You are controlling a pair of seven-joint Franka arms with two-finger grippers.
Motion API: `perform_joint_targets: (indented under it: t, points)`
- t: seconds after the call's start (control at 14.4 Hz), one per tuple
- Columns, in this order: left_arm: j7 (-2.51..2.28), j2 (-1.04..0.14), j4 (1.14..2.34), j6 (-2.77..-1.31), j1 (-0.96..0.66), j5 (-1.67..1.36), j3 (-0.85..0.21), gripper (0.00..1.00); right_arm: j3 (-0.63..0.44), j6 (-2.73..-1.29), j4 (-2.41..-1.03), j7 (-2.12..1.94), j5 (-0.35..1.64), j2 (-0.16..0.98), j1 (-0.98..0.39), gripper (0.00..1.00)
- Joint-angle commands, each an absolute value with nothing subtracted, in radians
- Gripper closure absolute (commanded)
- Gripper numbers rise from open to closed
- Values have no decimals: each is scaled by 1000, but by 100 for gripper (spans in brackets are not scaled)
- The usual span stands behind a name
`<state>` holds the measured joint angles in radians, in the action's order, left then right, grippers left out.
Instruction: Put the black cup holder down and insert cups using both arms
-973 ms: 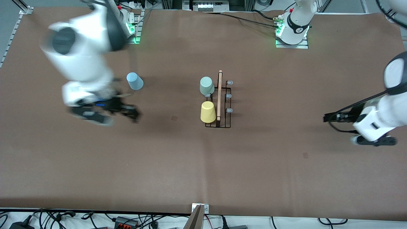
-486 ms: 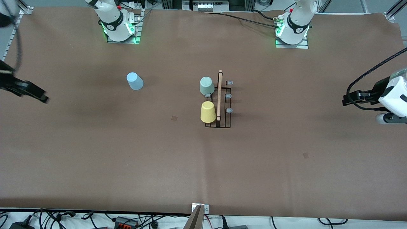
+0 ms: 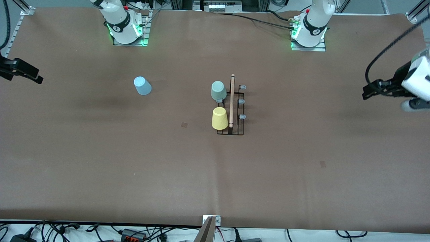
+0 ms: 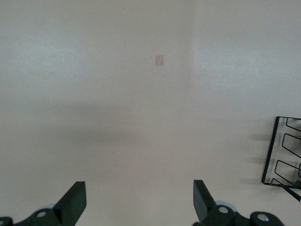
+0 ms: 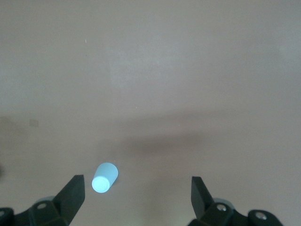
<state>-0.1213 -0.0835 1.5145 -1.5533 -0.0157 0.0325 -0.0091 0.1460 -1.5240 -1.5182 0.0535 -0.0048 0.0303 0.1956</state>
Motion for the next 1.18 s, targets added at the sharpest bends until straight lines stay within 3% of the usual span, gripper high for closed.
perform_joint_targets:
  t: [0.0,0.07,1.11]
  points:
    - [-101,-2,1582,-1601,-57,17,21,0,30,-1560,-1540,20,-8,29,79,0]
    - [-103,-3,1580,-1601,-54,18,21,0,-15,-1571,-1537,20,-8,40,37,0]
    - [-97,-60,1537,-1571,-40,9,17,0,-15,-1546,-1540,18,-23,6,34,0]
